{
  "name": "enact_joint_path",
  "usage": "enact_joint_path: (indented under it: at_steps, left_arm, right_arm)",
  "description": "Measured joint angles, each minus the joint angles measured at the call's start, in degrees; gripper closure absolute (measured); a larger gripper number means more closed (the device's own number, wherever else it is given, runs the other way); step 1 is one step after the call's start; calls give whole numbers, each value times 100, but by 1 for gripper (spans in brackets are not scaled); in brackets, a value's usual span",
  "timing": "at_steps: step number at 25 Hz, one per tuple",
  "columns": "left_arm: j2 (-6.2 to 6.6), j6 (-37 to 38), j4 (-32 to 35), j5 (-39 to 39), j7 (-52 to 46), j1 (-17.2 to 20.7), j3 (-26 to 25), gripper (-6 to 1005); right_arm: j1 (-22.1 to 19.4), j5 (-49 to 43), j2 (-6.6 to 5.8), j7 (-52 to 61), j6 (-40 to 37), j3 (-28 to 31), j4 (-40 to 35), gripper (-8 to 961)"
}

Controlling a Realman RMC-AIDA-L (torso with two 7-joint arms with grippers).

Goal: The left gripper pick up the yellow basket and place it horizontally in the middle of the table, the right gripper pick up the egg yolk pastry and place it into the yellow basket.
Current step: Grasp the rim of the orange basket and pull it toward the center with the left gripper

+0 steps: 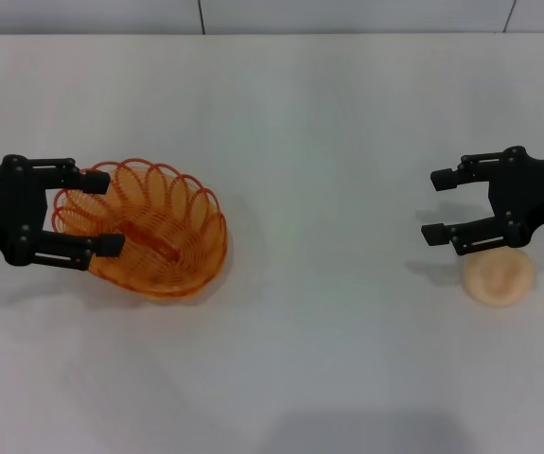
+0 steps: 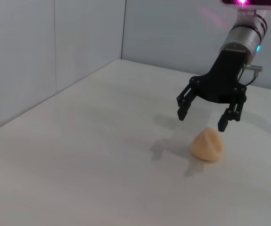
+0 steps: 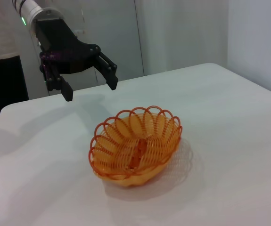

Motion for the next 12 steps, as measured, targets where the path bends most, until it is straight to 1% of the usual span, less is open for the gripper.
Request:
enact_joint_path:
  at_steps: [12]
  left_arm:
    - [-5,13,0,-2,21,0,27,151]
  right_arm:
    - [-20,0,2,-29,-17,1,32,169]
